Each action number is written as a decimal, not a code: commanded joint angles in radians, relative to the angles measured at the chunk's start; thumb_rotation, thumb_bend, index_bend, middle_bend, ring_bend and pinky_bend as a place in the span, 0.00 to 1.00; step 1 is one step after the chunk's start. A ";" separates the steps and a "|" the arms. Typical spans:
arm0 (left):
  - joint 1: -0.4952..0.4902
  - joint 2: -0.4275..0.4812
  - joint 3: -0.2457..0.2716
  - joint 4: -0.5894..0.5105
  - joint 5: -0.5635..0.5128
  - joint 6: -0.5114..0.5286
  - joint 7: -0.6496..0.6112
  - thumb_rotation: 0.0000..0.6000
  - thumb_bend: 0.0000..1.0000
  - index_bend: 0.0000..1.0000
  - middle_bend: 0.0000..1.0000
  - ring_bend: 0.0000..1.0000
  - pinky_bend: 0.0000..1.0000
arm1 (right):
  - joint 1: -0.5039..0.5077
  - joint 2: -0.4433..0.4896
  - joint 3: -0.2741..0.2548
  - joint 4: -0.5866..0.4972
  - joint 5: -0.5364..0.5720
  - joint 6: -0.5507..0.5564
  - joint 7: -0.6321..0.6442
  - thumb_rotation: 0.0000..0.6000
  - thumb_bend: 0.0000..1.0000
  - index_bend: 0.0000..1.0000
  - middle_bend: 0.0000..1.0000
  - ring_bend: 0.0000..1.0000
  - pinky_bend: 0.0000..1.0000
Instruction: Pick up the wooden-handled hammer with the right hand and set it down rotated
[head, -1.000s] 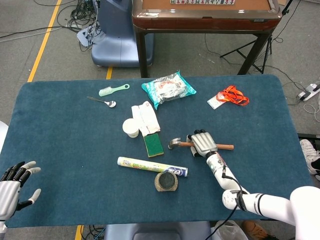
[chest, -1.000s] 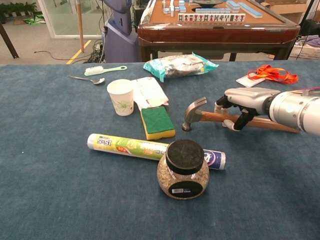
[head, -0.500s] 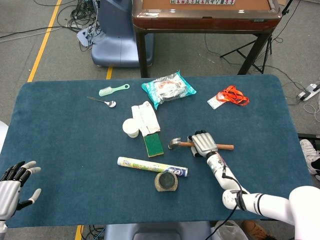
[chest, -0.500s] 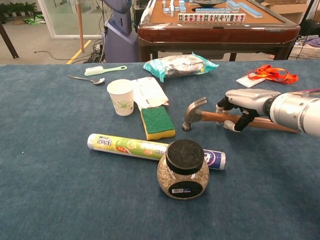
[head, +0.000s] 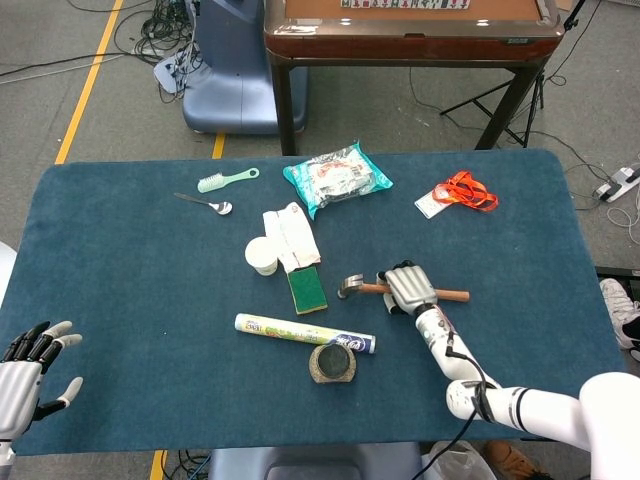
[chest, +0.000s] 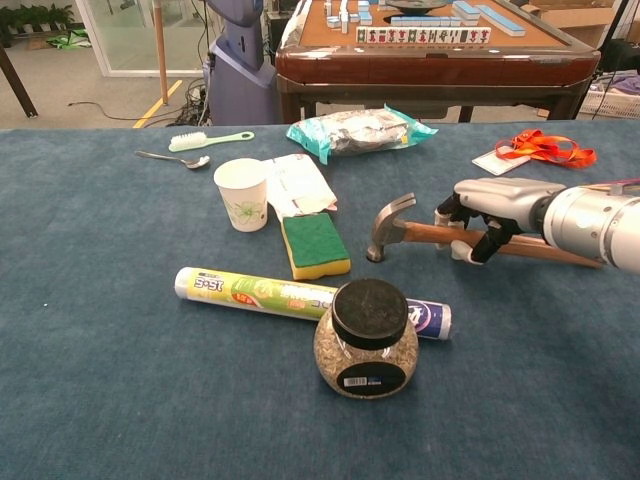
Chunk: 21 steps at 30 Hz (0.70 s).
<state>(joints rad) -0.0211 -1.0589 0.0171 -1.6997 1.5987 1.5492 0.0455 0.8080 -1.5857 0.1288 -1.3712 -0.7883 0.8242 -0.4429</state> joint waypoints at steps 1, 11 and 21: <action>0.000 0.000 0.000 0.000 0.000 0.000 0.000 1.00 0.25 0.28 0.18 0.09 0.13 | -0.001 0.002 0.000 -0.003 -0.002 0.002 0.003 1.00 0.72 0.53 0.56 0.28 0.18; -0.001 -0.001 0.000 0.000 -0.001 -0.002 0.003 1.00 0.25 0.28 0.18 0.09 0.13 | -0.013 0.009 0.003 -0.007 -0.031 0.008 0.039 1.00 0.83 0.61 0.64 0.35 0.18; -0.001 -0.001 0.001 0.000 0.001 0.000 0.002 1.00 0.25 0.28 0.17 0.08 0.13 | -0.028 0.034 0.006 -0.024 -0.069 0.006 0.085 1.00 0.91 0.69 0.70 0.43 0.18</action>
<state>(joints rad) -0.0217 -1.0597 0.0178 -1.7001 1.6002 1.5487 0.0473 0.7812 -1.5524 0.1345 -1.3941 -0.8561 0.8308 -0.3591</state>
